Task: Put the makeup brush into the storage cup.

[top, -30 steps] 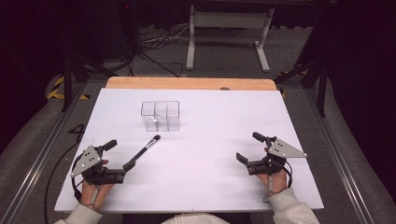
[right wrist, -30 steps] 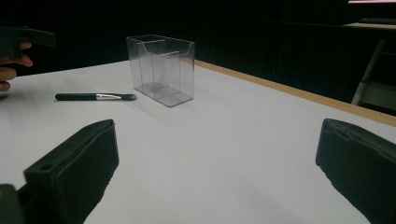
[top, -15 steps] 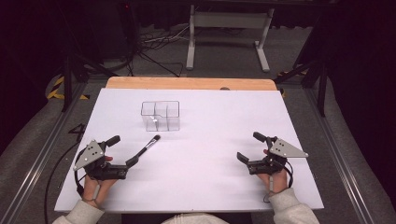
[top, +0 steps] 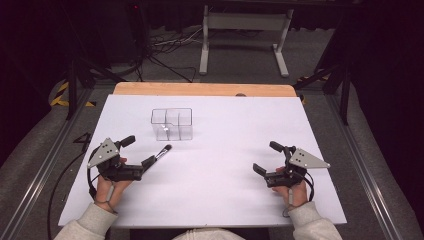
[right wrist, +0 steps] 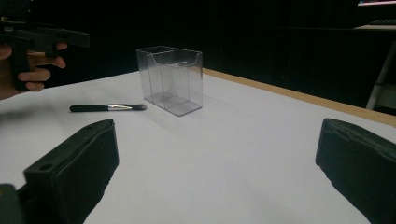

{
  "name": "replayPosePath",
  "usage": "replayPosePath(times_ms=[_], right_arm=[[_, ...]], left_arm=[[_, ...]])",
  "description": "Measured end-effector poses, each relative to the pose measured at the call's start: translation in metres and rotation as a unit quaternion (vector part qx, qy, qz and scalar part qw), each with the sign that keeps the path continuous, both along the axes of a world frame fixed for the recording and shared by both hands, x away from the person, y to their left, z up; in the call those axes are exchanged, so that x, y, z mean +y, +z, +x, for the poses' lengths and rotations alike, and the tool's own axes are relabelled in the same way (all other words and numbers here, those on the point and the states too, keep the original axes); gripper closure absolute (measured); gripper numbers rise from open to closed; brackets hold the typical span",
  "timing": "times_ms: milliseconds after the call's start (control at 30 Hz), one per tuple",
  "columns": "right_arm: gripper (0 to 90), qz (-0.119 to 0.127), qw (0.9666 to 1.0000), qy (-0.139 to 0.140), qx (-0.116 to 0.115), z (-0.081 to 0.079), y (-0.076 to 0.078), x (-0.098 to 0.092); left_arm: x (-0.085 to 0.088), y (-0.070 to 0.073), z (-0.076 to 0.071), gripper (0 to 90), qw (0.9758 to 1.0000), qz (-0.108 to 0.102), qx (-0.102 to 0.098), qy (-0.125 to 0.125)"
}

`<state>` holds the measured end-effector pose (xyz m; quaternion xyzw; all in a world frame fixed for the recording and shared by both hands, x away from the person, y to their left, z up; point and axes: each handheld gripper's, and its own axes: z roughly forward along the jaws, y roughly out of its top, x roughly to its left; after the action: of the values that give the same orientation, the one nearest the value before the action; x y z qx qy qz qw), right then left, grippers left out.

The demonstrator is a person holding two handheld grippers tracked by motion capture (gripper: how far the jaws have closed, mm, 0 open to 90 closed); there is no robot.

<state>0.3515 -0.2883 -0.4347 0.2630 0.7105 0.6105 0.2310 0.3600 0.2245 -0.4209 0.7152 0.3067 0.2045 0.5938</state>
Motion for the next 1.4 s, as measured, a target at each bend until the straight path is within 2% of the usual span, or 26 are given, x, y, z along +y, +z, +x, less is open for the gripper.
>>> replayPosePath(times_ms=[33,67,133,200,267,333,367,400,533,567,633,700,733,867,967,1000,1033,1067,1200,1233,1367,1400], right_arm=[[0.0,0.000,1.0000,0.002,0.000,0.000,0.000,0.000],[0.0,-0.001,1.0000,0.002,0.001,0.000,0.000,0.000],[0.0,0.000,1.0000,0.003,0.001,0.000,0.000,0.001],[0.0,-0.001,1.0000,0.005,0.001,0.000,0.001,0.001],[0.0,0.000,1.0000,0.006,0.003,0.000,0.000,0.001],[0.0,-0.001,1.0000,0.007,0.005,0.000,0.000,0.001],[0.0,-0.001,1.0000,0.008,0.005,0.000,0.000,0.001],[0.0,-0.001,1.0000,0.008,0.005,0.000,0.000,0.001],[0.0,-0.002,1.0000,0.007,0.006,0.000,0.000,0.001],[0.0,-0.003,0.9999,0.007,0.007,0.000,0.000,0.001],[0.0,-0.005,0.9999,0.007,0.007,0.000,0.000,0.001],[0.0,-0.005,0.9999,0.008,0.008,0.000,0.001,0.001],[0.0,-0.004,0.9999,0.007,0.010,0.000,0.001,0.000],[0.0,-0.004,0.9998,0.009,0.015,0.000,0.001,0.000],[0.0,-0.005,0.9998,0.009,0.019,0.000,0.001,-0.001],[0.0,-0.005,0.9998,0.009,0.019,0.000,0.001,-0.001],[0.0,-0.006,0.9997,0.010,0.020,0.001,0.001,-0.001],[0.0,-0.006,0.9997,0.010,0.020,0.001,0.001,-0.001],[0.0,-0.006,0.9996,0.012,0.027,0.001,0.000,-0.001],[0.0,-0.006,0.9995,0.012,0.028,0.002,0.000,-0.001],[0.0,-0.003,0.9994,0.013,0.033,0.002,0.000,-0.001],[0.0,-0.002,0.9993,0.014,0.034,0.002,0.000,-0.001]], left_arm=[[0.000,0.000,0.000,0.0,1.0000,0.000,0.000,0.000],[-0.001,0.000,0.003,0.1,0.9999,-0.010,-0.006,-0.005],[-0.001,0.000,0.004,0.4,0.9999,-0.011,-0.007,-0.009],[-0.003,0.001,0.007,0.4,0.9999,0.000,-0.011,-0.010],[-0.005,0.002,0.009,1.0,0.9999,0.010,-0.001,-0.011],[-0.007,0.004,0.012,0.9,0.9994,0.021,0.019,-0.018],[-0.008,0.005,0.013,1.4,0.9990,0.028,0.025,-0.022],[-0.011,0.007,0.014,2.0,0.9982,0.044,0.031,-0.027],[-0.018,0.014,0.017,2.3,0.9945,0.094,0.043,-0.018],[-0.020,0.016,0.018,2.4,0.9935,0.100,0.051,-0.017],[-0.023,0.019,0.022,3.1,0.9906,0.119,0.066,-0.013],[-0.024,0.023,0.028,2.9,0.9859,0.134,0.099,-0.010],[-0.024,0.024,0.030,2.6,0.9841,0.140,0.109,-0.010],[-0.027,0.030,0.037,3.3,0.9781,0.168,0.122,-0.008],[-0.030,0.034,0.044,3.8,0.9710,0.194,0.140,-0.010],[-0.030,0.034,0.044,3.8,0.9710,0.194,0.140,-0.010],[-0.032,0.037,0.047,3.8,0.9672,0.207,0.147,-0.009],[-0.032,0.037,0.047,4.3,0.9672,0.207,0.147,-0.009],[-0.036,0.041,0.052,4.0,0.9582,0.228,0.172,-0.017],[-0.036,0.041,0.052,3.5,0.9582,0.228,0.172,-0.017],[-0.040,0.042,0.058,3.2,0.9479,0.250,0.196,-0.024],[-0.041,0.043,0.059,3.1,0.9465,0.253,0.199,-0.023]])
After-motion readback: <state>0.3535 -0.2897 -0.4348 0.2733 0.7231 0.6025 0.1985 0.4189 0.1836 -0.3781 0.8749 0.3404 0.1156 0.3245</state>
